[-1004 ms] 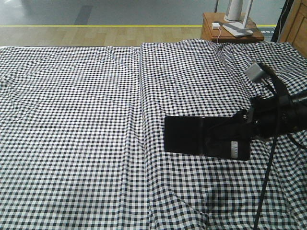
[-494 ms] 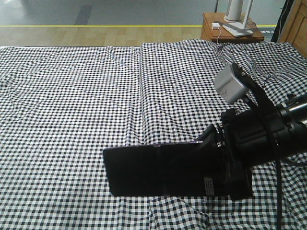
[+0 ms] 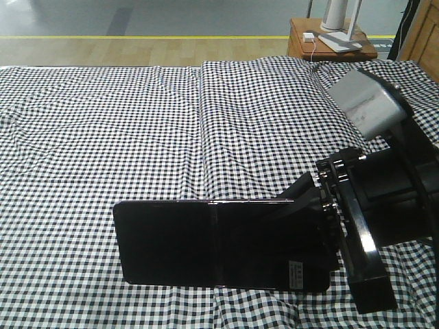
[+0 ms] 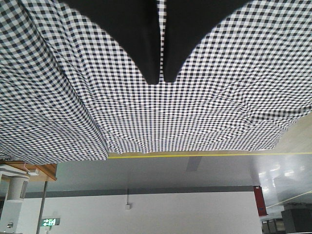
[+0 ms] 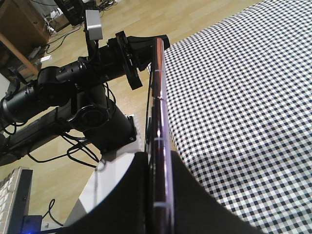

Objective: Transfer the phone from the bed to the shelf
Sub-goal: 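Lift the phone off the bed with the right gripper, then hold the phone in the right gripper while the base turns away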

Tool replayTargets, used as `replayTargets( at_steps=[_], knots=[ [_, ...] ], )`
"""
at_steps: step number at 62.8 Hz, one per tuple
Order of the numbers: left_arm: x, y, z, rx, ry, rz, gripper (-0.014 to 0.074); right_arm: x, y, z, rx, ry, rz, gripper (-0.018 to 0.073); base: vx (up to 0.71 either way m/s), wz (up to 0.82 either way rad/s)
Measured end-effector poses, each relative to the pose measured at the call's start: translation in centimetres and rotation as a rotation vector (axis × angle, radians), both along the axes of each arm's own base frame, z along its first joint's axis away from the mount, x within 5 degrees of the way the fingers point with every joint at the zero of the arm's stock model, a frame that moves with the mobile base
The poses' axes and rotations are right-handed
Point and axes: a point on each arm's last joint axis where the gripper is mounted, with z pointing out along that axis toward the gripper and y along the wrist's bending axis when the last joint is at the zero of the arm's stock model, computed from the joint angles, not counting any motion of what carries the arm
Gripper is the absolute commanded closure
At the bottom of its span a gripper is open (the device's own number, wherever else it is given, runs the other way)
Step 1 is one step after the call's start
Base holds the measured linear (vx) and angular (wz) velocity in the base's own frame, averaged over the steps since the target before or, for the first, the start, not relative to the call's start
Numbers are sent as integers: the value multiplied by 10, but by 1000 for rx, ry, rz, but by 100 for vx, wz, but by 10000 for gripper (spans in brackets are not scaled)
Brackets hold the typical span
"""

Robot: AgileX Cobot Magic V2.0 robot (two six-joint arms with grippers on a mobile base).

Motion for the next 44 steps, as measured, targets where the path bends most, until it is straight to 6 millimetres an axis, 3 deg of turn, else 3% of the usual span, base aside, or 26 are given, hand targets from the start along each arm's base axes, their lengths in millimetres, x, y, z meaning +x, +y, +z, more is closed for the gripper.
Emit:
replayTargets(
  at_steps=[44],
  knots=[
    [0,0,0,0,0,0,595,0,0,0,0,1,0,561,0,0]
  ],
)
